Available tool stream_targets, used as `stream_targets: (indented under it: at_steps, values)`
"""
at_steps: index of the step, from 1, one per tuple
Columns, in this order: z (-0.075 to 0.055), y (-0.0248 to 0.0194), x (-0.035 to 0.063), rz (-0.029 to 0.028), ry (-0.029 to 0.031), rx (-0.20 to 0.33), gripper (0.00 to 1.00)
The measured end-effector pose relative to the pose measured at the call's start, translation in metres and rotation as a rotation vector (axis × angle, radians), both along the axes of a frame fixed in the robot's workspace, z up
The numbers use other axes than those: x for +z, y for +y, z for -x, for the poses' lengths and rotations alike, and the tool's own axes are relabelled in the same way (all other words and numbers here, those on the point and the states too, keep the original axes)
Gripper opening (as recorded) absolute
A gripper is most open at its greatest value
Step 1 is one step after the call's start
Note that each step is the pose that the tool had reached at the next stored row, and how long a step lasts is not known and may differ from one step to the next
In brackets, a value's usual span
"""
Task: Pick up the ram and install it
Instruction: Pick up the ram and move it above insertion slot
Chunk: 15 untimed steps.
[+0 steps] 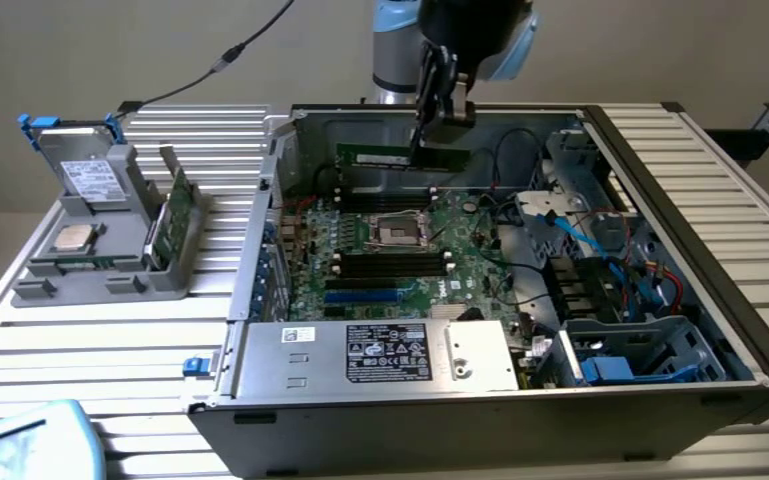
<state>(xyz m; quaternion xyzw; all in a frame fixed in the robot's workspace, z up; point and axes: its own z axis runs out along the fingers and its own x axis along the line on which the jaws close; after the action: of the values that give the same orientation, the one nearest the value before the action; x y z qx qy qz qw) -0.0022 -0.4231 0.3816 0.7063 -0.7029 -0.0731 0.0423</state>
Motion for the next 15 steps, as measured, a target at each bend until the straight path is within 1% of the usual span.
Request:
stream_targets:
  at_steps: [2, 3, 4, 5, 7, 8, 9, 10, 12, 13, 14, 15]
  values:
    - [0.0000, 0.0022, -0.0013, 0.0153, -0.0006, 0.000, 0.14]
    - [0.0000, 0.0036, -0.0021, 0.0219, -0.0010, 0.000, 0.14]
    - [0.0000, 0.0053, -0.0030, 0.0271, -0.0014, 0.000, 0.14]
    - [0.0000, 0.0069, -0.0040, 0.0306, -0.0018, 0.000, 0.14]
    - [0.0001, 0.0080, -0.0067, 0.0312, -0.0048, 0.000, 0.14]
    - [0.0000, 0.0083, -0.0079, 0.0311, -0.0082, 0.000, 0.14]
    - [0.0001, 0.0085, -0.0085, 0.0311, -0.0139, 0.001, 0.14]
    - [0.0002, 0.0087, -0.0087, 0.0316, -0.0229, 0.003, 0.14]
    - [0.0003, 0.0087, -0.0093, 0.0313, -0.0467, 0.009, 0.14]
    - [0.0006, 0.0087, -0.0097, 0.0311, -0.0574, 0.011, 0.14]
    - [0.0008, 0.0088, -0.0098, 0.0311, -0.0642, 0.011, 0.14]
    - [0.0008, 0.0088, -0.0098, 0.0314, -0.0643, 0.011, 0.14]
